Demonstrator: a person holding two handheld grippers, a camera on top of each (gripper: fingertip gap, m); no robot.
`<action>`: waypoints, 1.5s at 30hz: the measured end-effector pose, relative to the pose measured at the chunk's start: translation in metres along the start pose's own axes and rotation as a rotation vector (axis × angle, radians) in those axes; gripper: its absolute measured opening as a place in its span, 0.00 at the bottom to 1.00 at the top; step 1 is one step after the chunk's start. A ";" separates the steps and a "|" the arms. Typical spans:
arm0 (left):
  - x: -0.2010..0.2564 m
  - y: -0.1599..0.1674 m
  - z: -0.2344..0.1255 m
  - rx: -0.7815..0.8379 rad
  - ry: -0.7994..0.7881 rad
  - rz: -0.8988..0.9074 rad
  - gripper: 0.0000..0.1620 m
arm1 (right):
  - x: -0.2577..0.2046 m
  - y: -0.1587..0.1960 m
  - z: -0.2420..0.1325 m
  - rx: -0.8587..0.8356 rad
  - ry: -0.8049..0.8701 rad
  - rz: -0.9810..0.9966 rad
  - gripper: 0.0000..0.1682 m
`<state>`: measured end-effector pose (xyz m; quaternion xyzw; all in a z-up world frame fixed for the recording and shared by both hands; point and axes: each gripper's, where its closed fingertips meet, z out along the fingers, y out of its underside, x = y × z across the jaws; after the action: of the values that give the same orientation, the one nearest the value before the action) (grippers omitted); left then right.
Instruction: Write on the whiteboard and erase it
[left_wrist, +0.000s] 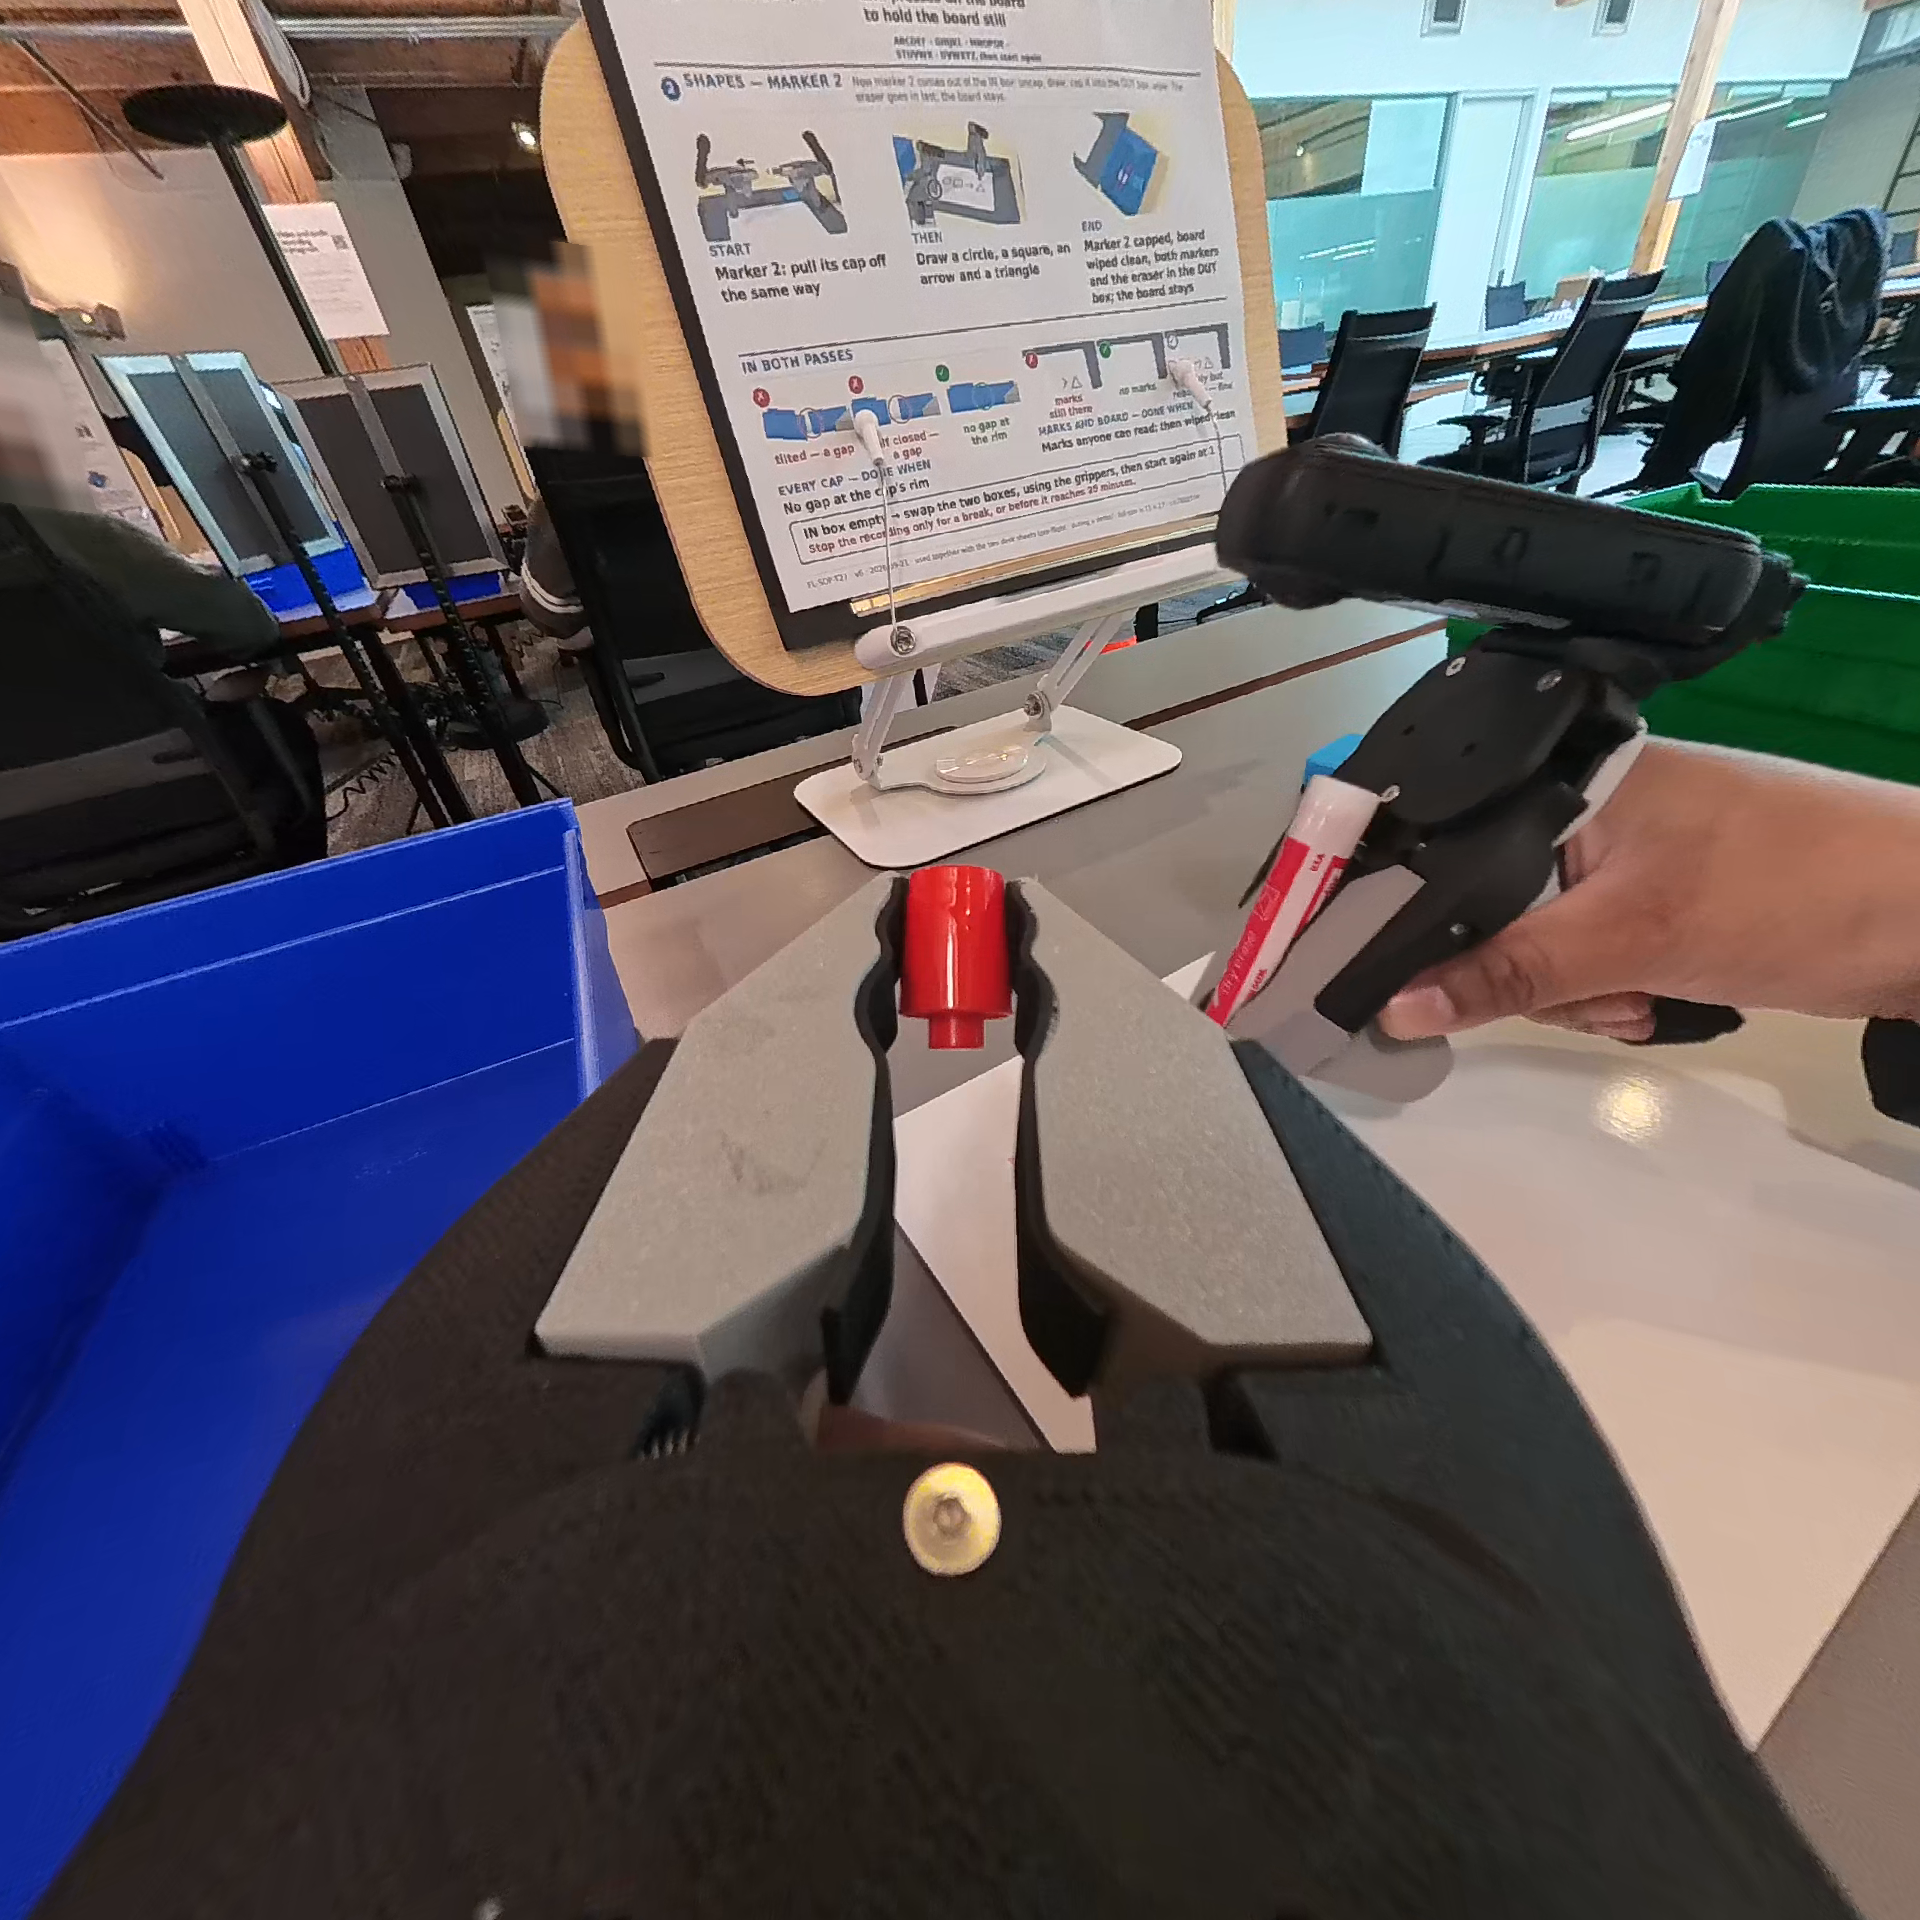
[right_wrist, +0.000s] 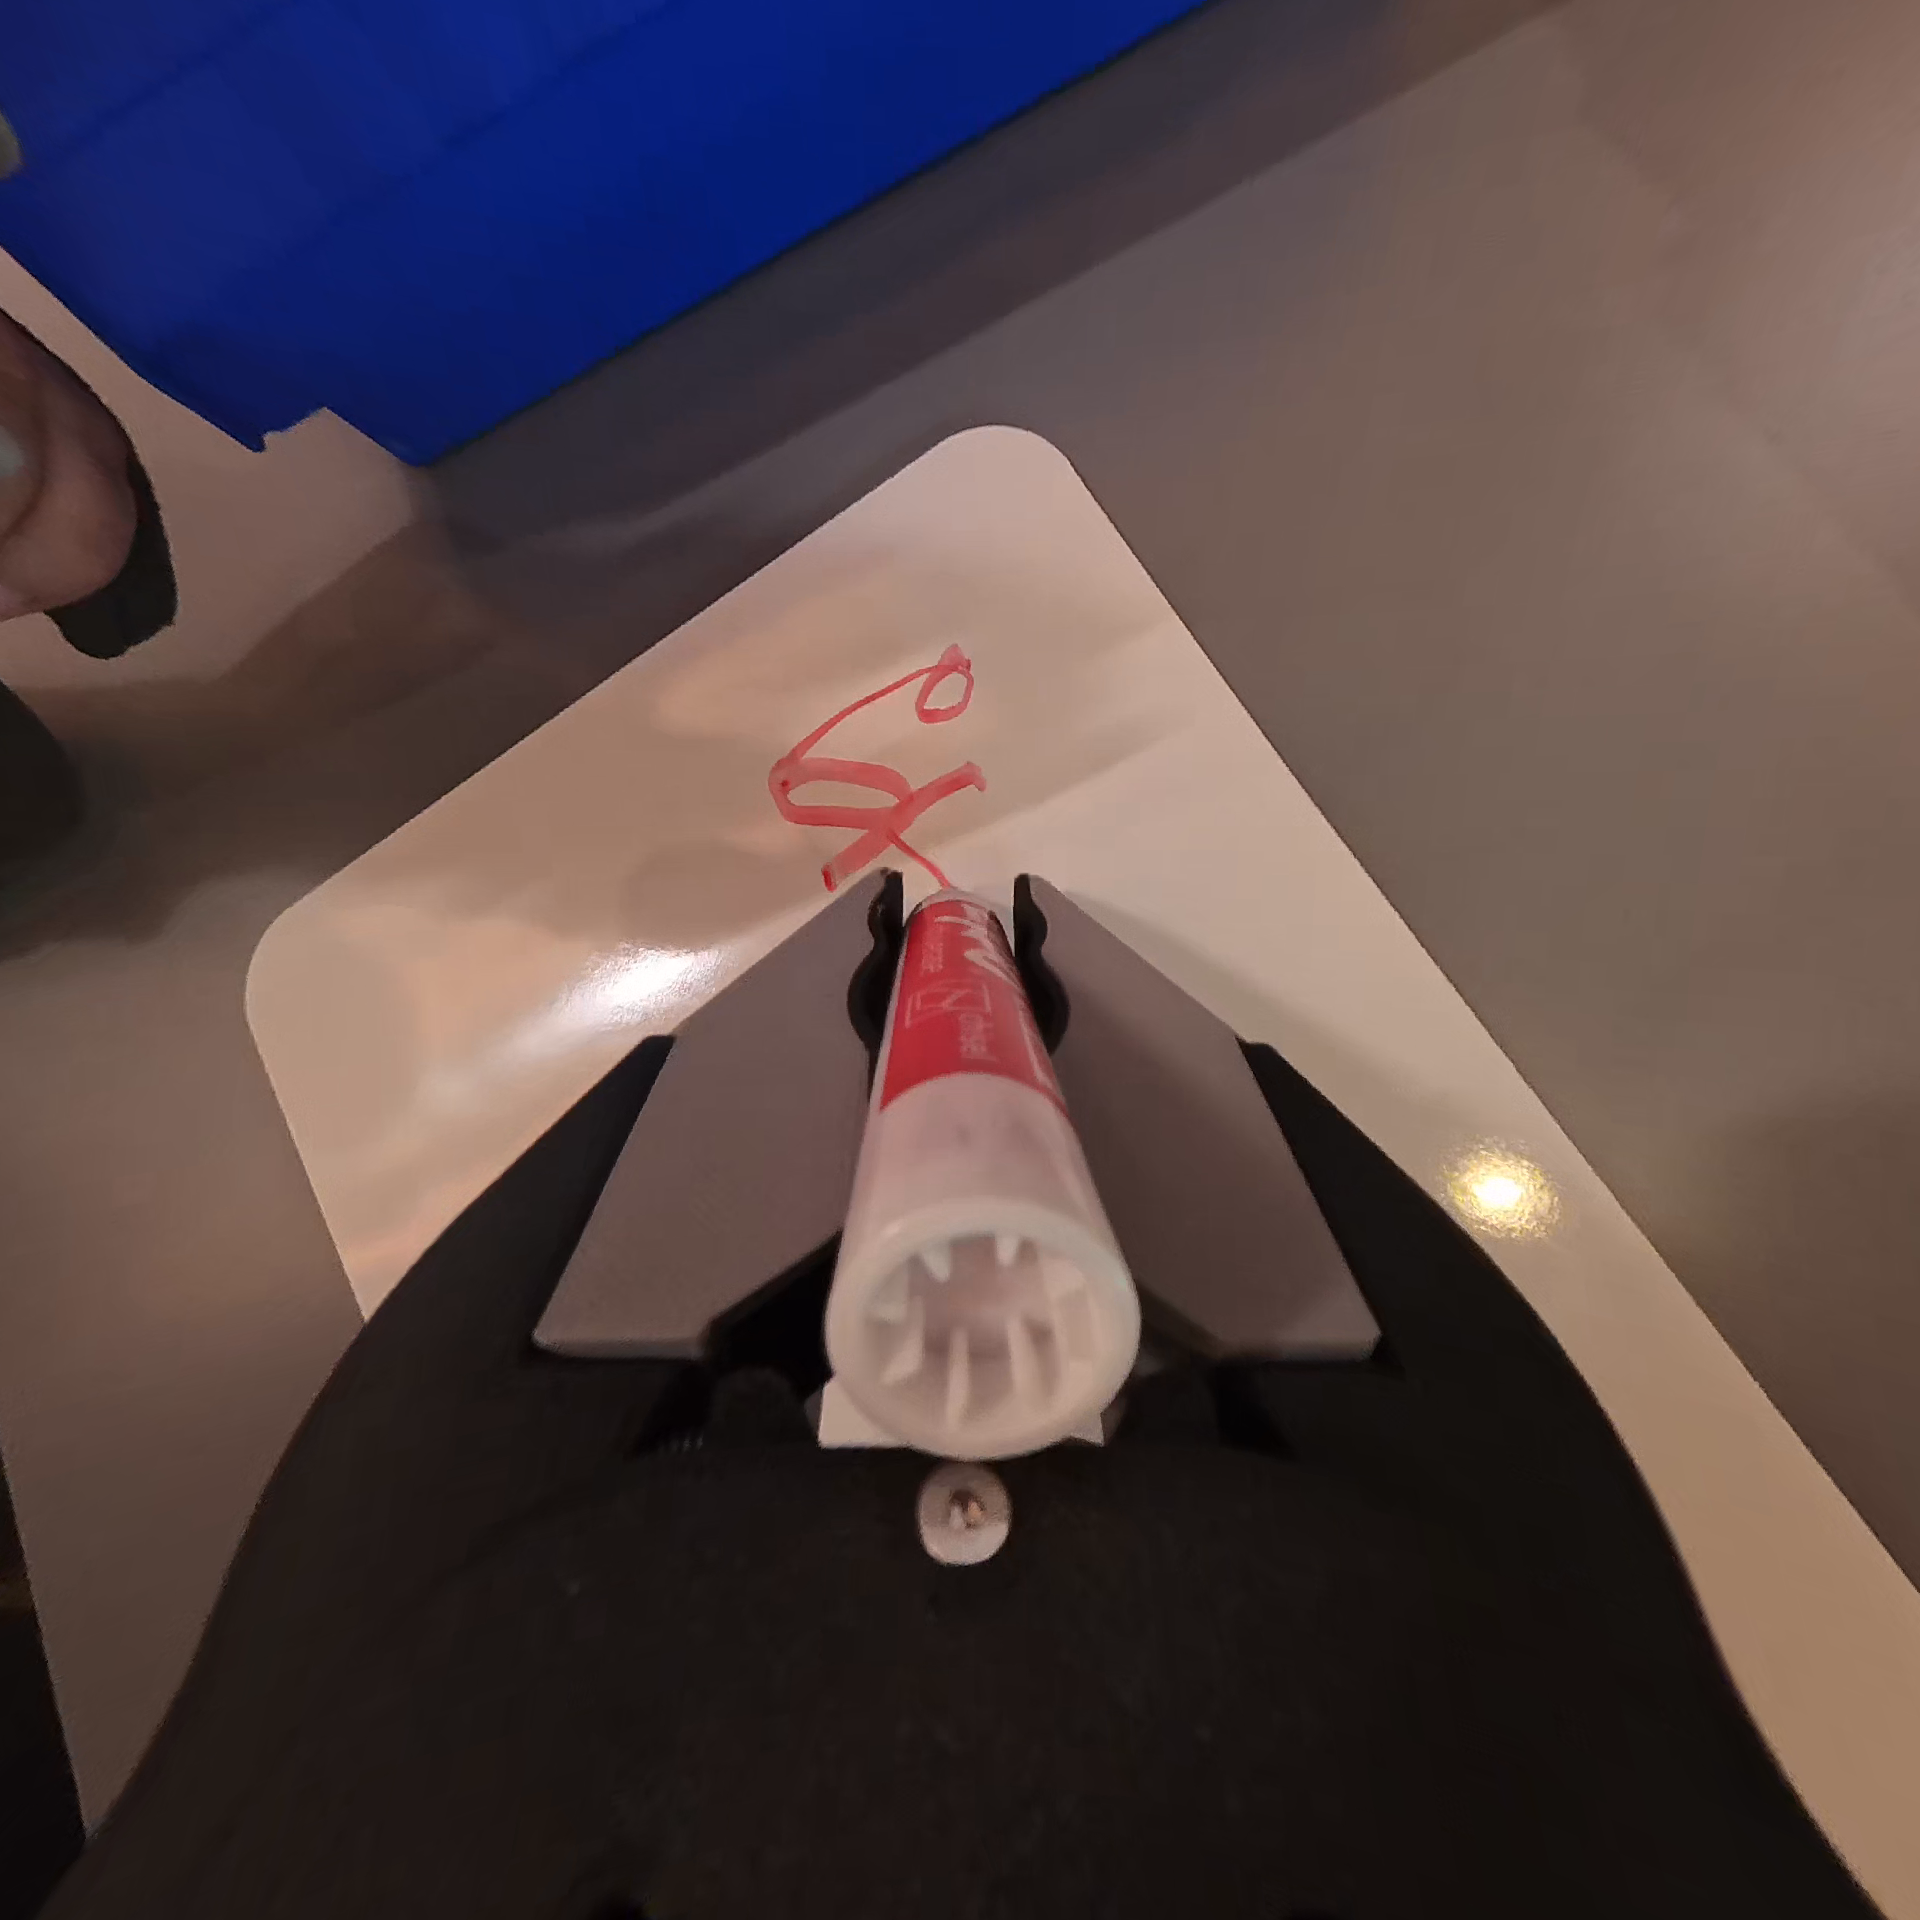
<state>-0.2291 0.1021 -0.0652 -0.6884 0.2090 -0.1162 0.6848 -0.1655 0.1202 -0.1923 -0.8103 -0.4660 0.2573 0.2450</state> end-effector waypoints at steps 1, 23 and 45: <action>0.000 0.000 0.000 0.000 0.000 0.000 0.10 | 0.002 -0.002 0.000 0.009 0.012 0.001 0.11; 0.001 0.000 0.000 -0.003 0.003 0.003 0.10 | -0.011 0.016 -0.004 -0.079 -0.026 -0.029 0.11; 0.003 0.001 0.001 -0.007 0.007 0.006 0.10 | 0.014 0.005 -0.008 0.003 0.115 -0.035 0.11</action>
<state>-0.2266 0.1015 -0.0668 -0.6896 0.2137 -0.1158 0.6822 -0.1511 0.1292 -0.1922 -0.8151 -0.4650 0.2068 0.2768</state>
